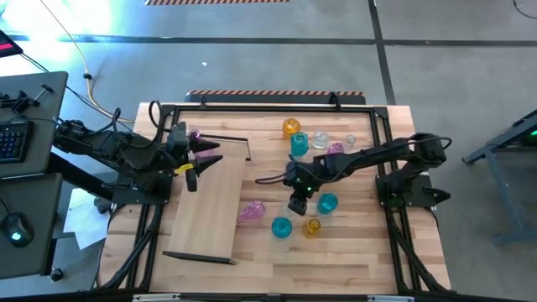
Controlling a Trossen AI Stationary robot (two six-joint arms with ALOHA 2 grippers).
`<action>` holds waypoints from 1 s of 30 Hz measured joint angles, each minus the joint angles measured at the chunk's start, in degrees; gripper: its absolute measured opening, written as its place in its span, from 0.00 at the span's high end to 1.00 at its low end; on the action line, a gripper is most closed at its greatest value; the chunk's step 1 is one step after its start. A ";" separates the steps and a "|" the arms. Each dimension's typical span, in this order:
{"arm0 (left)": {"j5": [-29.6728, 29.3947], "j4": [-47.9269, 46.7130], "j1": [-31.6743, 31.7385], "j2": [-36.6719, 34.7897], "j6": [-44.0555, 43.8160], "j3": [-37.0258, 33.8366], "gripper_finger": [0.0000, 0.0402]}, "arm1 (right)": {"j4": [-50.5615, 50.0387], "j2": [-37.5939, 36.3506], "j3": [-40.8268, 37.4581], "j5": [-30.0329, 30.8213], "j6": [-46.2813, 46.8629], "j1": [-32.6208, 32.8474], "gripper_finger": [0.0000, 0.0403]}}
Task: Sort vases onto shelf
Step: Put the bottom left transparent flower vase on the shelf
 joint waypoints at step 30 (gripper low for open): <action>-0.05 -0.42 -0.04 0.00 0.01 0.00 0.58 | 2.93 3.60 0.11 0.25 -3.81 -1.37 0.99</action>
